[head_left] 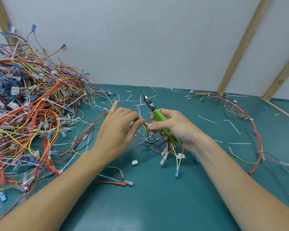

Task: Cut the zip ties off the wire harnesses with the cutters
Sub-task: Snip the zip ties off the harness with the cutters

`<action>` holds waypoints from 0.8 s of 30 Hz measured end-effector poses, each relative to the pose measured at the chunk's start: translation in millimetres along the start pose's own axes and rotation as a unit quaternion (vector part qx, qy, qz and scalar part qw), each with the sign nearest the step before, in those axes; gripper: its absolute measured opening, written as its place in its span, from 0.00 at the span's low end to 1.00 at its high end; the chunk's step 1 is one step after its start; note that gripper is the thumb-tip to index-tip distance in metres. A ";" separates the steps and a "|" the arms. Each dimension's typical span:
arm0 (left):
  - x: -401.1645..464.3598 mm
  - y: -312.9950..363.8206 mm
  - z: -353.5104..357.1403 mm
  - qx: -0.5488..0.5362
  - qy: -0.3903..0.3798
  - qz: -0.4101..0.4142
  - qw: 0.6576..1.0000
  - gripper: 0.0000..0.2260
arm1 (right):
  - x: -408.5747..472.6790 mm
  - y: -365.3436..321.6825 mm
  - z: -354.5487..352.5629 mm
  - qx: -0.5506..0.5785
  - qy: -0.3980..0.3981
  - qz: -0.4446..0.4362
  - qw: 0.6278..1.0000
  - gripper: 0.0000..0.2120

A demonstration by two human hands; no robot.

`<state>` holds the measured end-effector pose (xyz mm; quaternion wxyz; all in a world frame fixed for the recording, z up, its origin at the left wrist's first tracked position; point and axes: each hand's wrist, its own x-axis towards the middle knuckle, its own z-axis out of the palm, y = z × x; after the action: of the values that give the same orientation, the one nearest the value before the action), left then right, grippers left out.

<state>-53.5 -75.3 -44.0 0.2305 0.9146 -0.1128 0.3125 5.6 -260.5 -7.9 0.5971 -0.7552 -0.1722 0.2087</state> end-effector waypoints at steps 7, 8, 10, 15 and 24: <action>-2.4 -5.3 5.0 -0.139 -0.029 -0.085 0.986 0.12 | 1.8 4.5 12.3 -0.052 0.040 -0.065 0.996 0.08; -2.5 -5.8 5.7 -0.110 -0.034 -0.081 0.990 0.13 | 3.0 5.2 13.1 -0.041 0.064 -0.076 0.994 0.08; -2.2 -6.3 6.7 -0.036 -0.039 -0.062 0.997 0.12 | 4.6 5.7 12.0 -0.023 0.101 -0.087 0.991 0.08; -3.1 -2.3 11.7 0.017 -0.018 -0.044 0.999 0.12 | 3.2 5.0 10.7 -0.025 0.086 -0.108 0.990 0.10; -4.9 -11.3 18.7 -0.038 -0.035 -0.048 0.998 0.14 | 2.1 7.1 14.3 -0.032 0.037 -0.125 0.991 0.10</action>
<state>-43.6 -74.4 -64.1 0.2754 0.9201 -0.0885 0.2639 0.0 -249.1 -17.9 0.5999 -0.7537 -0.2498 0.0983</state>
